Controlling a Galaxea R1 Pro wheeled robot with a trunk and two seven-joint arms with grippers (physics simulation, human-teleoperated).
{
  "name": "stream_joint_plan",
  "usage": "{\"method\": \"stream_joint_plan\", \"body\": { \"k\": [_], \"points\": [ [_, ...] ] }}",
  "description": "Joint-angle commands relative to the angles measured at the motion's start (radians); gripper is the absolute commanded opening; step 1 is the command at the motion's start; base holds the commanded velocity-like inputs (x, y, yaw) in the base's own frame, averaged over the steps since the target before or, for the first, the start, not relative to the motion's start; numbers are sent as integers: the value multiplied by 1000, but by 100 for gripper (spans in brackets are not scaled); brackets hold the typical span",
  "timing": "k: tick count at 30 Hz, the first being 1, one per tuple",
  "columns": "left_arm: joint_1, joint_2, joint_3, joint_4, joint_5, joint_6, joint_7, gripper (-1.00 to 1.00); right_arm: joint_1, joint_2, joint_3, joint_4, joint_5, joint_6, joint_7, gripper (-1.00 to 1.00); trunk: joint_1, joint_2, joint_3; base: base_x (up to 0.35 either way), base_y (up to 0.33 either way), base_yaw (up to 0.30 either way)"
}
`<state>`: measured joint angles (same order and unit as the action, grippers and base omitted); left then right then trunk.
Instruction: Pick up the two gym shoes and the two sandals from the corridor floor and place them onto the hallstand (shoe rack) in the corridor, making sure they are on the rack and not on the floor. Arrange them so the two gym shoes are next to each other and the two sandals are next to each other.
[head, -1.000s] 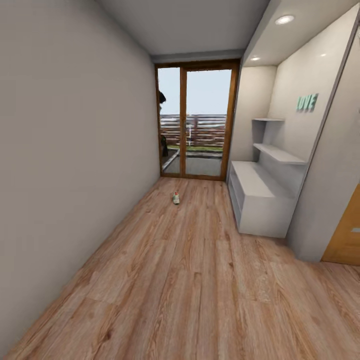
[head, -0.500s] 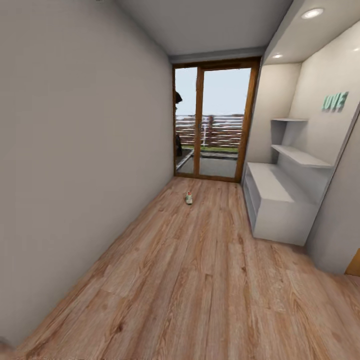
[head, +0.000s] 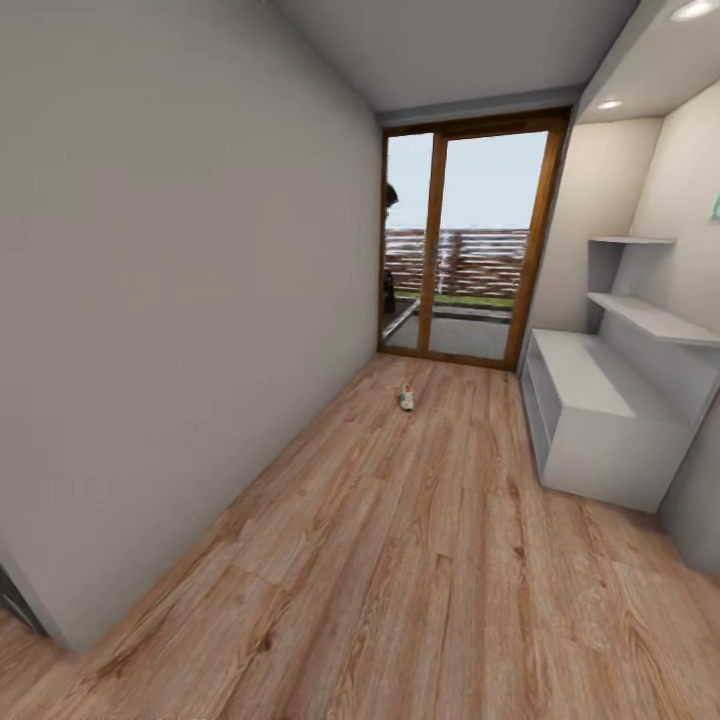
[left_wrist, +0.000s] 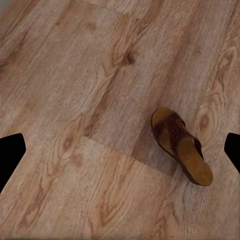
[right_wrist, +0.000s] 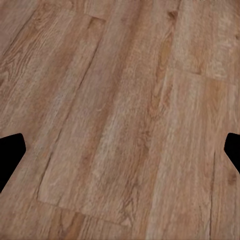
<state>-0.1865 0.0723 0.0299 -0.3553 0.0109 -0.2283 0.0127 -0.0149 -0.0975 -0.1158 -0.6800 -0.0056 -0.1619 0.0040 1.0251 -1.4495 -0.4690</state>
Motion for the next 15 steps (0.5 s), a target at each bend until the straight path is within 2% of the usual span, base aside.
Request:
{"method": "stream_joint_plan", "body": {
  "k": [1,15],
  "points": [
    [-1,0,1,1,1,-3,1,100,0,0,-1,0,-1,-3,0,100,0,-1,-1,0,0,62],
    [-1,0,2,2,1,-3,1,100,0,0,-1,0,-1,-3,1,100,0,-1,-1,4,-1,17]
  ]
}}
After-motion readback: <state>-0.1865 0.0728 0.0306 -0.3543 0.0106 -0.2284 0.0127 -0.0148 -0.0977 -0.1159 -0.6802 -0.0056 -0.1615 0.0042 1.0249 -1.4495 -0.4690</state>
